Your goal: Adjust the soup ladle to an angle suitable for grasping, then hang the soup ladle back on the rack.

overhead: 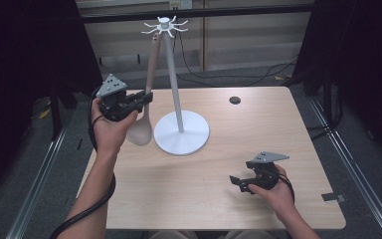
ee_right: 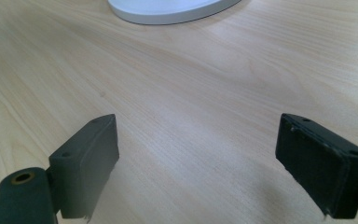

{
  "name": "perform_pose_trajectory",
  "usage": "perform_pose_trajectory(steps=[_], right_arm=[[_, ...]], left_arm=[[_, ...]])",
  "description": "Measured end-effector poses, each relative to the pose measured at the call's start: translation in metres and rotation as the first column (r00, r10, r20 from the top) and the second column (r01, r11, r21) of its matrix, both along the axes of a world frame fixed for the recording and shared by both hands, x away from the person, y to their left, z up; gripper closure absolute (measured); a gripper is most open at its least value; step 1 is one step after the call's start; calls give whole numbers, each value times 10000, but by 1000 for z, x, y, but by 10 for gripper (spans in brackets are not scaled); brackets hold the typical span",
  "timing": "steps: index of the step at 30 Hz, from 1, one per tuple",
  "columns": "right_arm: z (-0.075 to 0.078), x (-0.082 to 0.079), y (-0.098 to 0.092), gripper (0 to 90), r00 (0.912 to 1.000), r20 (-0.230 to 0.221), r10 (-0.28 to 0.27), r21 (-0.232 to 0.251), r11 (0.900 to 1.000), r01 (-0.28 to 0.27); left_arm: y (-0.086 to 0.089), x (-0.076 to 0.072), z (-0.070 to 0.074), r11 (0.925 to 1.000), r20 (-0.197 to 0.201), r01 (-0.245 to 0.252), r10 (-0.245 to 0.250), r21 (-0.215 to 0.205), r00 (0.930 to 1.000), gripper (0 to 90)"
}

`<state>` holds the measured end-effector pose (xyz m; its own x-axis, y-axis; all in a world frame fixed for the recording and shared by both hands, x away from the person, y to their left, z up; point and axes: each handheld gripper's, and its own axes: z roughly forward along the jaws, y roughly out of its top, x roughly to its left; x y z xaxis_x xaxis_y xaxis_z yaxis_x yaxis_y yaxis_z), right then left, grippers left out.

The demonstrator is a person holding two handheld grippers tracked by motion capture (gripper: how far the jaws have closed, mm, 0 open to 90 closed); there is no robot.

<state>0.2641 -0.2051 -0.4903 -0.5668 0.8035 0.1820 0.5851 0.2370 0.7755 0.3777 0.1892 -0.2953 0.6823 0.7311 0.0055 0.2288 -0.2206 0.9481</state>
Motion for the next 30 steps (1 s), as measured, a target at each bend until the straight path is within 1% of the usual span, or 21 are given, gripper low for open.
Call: perform_pose_trajectory(steps=[10,12,14,20,23,28,30], right_arm=[[0,0,1,130,10000,2,37,-4,10000,-37],[0,0,1,131,10000,-36,23,-14,10000,-23],[0,0,2,130,10000,-30,31,-25,10000,-31],[0,0,1,130,10000,-24,41,-7,10000,-41],[0,0,1,130,10000,35,66,15,10000,-66],[1,0,1,130,10000,11,53,-19,10000,-53],[1,0,1,130,10000,3,63,-7,10000,-63]], left_arm=[[-6,4,-3,10000,-6,-56,56,-23,10000,788],[-8,5,-4,9998,-35,-88,87,-150,10000,788],[-8,6,-5,9999,-32,-75,75,-130,10000,788],[-12,7,-7,9996,-46,-149,148,-248,9999,787],[-14,7,-10,9988,-110,-125,120,-476,9999,787],[-19,9,-13,9977,-126,-195,187,-654,9997,784],[-20,10,-14,9978,-152,-168,159,-648,9998,784]])
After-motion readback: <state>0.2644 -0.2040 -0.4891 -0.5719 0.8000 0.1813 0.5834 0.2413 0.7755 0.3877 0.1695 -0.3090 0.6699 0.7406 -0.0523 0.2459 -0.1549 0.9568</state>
